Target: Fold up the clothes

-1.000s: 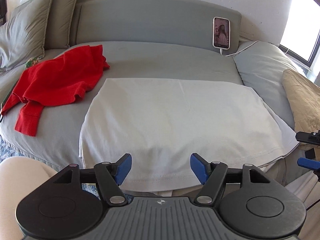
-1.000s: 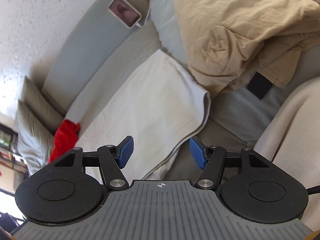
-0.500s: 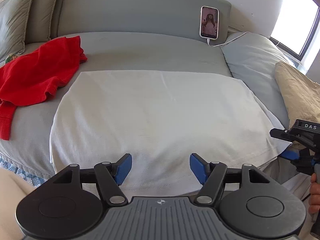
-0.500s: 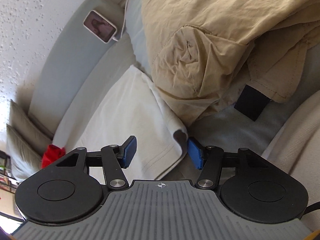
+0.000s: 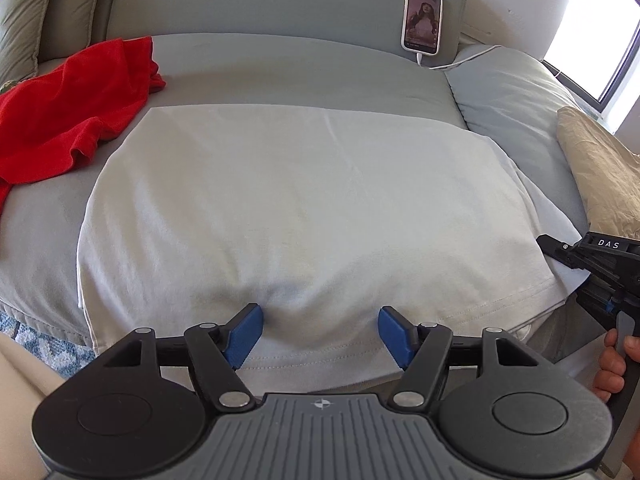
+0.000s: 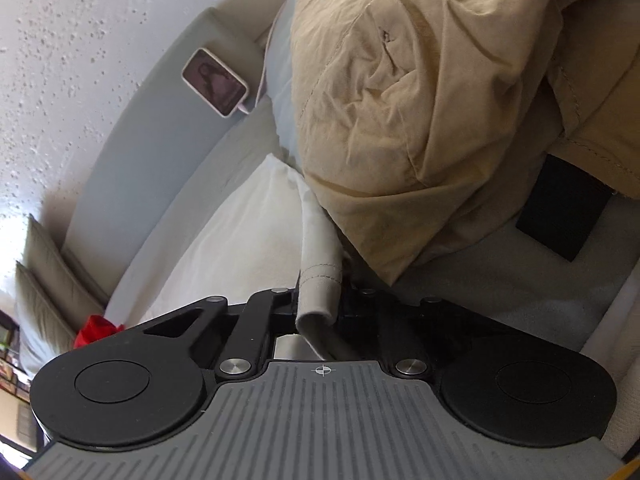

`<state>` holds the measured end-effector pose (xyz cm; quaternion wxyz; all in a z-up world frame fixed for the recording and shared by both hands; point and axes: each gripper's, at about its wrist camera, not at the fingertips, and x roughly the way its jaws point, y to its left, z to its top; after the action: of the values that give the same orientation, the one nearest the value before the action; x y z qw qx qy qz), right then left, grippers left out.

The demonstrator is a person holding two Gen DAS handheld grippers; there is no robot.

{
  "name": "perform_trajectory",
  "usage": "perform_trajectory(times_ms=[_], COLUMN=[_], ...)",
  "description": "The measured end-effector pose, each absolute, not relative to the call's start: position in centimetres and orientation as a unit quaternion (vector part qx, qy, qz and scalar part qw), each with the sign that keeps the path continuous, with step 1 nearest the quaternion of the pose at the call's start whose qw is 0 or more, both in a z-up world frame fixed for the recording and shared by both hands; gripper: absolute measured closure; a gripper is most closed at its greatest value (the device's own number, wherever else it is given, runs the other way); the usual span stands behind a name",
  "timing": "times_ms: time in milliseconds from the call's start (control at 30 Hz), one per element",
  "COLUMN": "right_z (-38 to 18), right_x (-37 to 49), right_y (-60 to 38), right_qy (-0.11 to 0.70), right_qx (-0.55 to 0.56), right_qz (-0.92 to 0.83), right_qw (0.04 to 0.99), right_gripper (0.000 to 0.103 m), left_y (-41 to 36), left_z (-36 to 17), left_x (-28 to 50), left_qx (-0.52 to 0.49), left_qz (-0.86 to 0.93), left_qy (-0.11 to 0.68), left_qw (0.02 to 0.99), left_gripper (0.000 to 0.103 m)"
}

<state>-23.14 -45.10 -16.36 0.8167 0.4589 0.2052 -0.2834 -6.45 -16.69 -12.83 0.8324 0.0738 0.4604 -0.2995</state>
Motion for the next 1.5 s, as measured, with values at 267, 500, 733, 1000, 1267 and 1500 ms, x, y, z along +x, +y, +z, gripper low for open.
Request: perform_trajectory(times_ms=[267, 500, 733, 1000, 1267, 1500], right_z=[-12.2, -5.7, -2.1, -7.6, -8.9, -5.1], right_x=[-20.1, -14.9, -9.5, -5.2, -5.1, -3.8], right_y=[-43.4, -39.8, -30.3, -18.9, -19.5, -20.7], right_qy=[0.258, 0.275, 0.274, 0.384, 0.391, 0.352], right_qx=[0.378, 0.247, 0.116, 0.044, 0.128, 0.212], right_qz=[-0.305, -0.295, -0.177, -0.016, -0.033, -0.024], right_qw=[0.835, 0.881, 0.938, 0.922, 0.911, 0.911], right_gripper=[0.096, 0.096, 0.096, 0.096, 0.096, 0.096], left_y=[-16.6, -10.3, -1.5, 2.6, 3.5, 3.6], left_z=[-12.2, -7.6, -4.3, -4.3, -5.0, -5.2], left_x=[-5.6, -4.2, -2.5, -2.7, -2.6, -2.8], left_qx=[0.108, 0.023, -0.078, -0.119, -0.141, -0.141], left_qz=[-0.324, -0.298, -0.209, -0.181, -0.180, -0.186], left_qy=[0.481, 0.461, 0.429, 0.428, 0.431, 0.434], left_qw=[0.807, 0.836, 0.875, 0.878, 0.873, 0.870], left_gripper=[0.040, 0.039, 0.039, 0.039, 0.039, 0.039])
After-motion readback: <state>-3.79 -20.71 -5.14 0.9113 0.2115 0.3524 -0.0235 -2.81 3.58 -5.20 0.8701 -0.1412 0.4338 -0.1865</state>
